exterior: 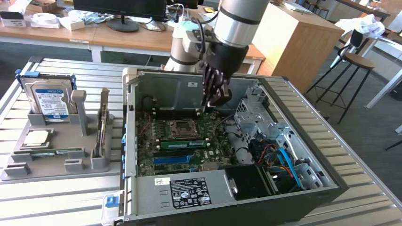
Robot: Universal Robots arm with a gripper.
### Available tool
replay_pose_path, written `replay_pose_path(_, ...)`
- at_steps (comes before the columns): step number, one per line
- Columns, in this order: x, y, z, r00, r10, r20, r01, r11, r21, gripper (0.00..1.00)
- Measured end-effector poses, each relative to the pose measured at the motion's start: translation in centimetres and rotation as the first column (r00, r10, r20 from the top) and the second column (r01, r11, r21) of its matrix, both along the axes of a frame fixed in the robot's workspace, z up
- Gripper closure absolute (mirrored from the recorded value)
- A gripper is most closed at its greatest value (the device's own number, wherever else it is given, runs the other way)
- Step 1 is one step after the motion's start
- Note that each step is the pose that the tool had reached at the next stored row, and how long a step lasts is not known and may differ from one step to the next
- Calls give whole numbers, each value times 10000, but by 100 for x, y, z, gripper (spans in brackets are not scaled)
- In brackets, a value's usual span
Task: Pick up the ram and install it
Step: 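Insert the ram into the slot, then press down the ram until it locks into place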
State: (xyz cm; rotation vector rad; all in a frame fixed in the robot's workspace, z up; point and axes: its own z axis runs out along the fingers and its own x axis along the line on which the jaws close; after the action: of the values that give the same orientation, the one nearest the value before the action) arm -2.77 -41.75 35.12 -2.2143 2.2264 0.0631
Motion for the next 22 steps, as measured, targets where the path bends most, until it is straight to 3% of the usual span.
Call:
replay_pose_path(7, 2, 0, 129, 10000, -1, 0, 1, 10000, 0, 69)
replay_pose_path(22, 2, 0, 131, 10000, 0, 0, 0, 10000, 4, 71)
